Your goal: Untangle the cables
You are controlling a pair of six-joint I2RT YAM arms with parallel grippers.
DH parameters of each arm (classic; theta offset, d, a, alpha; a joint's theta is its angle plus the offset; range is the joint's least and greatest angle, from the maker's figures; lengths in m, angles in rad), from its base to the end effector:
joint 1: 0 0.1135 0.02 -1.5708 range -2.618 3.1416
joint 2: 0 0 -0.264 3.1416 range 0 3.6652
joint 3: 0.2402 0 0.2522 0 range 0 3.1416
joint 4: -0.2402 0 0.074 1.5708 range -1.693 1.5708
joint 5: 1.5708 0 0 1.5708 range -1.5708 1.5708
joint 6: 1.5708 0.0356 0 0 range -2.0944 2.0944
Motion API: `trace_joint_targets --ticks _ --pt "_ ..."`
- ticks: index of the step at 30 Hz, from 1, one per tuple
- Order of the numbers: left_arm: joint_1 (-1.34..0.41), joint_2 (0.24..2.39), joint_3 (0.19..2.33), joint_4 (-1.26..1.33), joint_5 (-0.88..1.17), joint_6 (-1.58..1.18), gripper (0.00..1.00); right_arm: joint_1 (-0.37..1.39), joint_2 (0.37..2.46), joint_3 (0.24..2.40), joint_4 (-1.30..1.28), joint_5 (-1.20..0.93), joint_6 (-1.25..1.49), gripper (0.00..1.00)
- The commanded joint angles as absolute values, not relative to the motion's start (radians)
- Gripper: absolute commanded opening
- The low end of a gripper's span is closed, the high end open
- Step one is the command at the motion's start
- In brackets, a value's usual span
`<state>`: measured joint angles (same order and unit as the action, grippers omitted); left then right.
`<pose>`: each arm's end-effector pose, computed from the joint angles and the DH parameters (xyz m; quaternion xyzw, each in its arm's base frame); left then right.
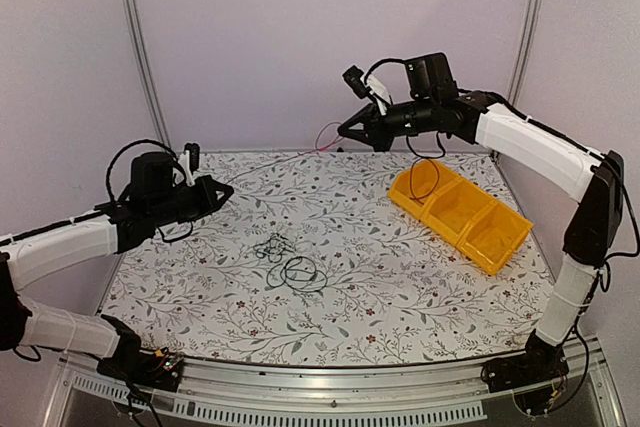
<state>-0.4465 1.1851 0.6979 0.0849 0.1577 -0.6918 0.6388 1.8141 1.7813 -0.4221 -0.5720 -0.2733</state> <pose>0.2372 -0.1198 0.2537 -0.0586 0.8306 -0.3517 0.4278 0.3287 0.2681 0.3760 -0.4925 0.6649 0.3277 0.4560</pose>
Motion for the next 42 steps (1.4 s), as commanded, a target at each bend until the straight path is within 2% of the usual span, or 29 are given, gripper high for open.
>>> trace_joint_targets --ticks 1,6,12,15,19,22,24,30,31,34,35,38,42 --pt "-0.423 1.109 0.655 0.06 0.072 -0.729 0.0 0.624 1.764 1.732 -0.373 -0.378 -0.264 0.06" --pt "-0.421 1.111 0.684 0.104 0.124 -0.695 0.0 0.624 1.772 1.721 -0.372 -0.438 -0.26 0.06" --pt "-0.422 1.162 0.747 0.091 0.174 -0.651 0.0 0.624 1.784 1.727 -0.394 -0.654 -0.262 0.1" --pt "-0.422 1.167 0.775 0.081 0.174 -0.63 0.0 0.624 1.784 1.726 -0.402 -0.695 -0.258 0.14" --pt "-0.425 1.154 0.822 0.076 0.169 -0.59 0.0 0.624 1.783 1.723 -0.398 -0.585 -0.252 0.19" --pt "-0.425 1.138 0.89 0.048 0.157 -0.546 0.0 0.618 1.79 1.709 -0.387 -0.425 -0.241 0.06" --pt "-0.424 1.145 0.959 0.009 0.153 -0.515 0.0 0.61 1.792 1.701 -0.393 -0.447 -0.262 0.08" --pt "-0.427 1.219 1.112 -0.086 0.243 -0.498 0.0 0.612 1.8 1.754 -0.458 -0.725 -0.349 0.27" --pt "-0.431 1.229 1.128 -0.08 0.252 -0.507 0.0 0.612 1.805 1.764 -0.459 -0.741 -0.353 0.33" --pt "-0.447 1.268 1.187 -0.067 0.274 -0.529 0.0 0.62 1.823 1.787 -0.466 -0.767 -0.366 0.57" --pt "-0.454 1.281 1.209 -0.065 0.282 -0.533 0.0 0.627 1.829 1.794 -0.472 -0.766 -0.379 0.61" --pt "-0.486 1.324 1.279 -0.066 0.308 -0.536 0.0 0.648 1.851 1.809 -0.475 -0.78 -0.417 0.68" --pt "-0.521 1.37 1.331 -0.066 0.337 -0.535 0.0 0.678 1.866 1.811 -0.449 -0.784 -0.43 0.71"
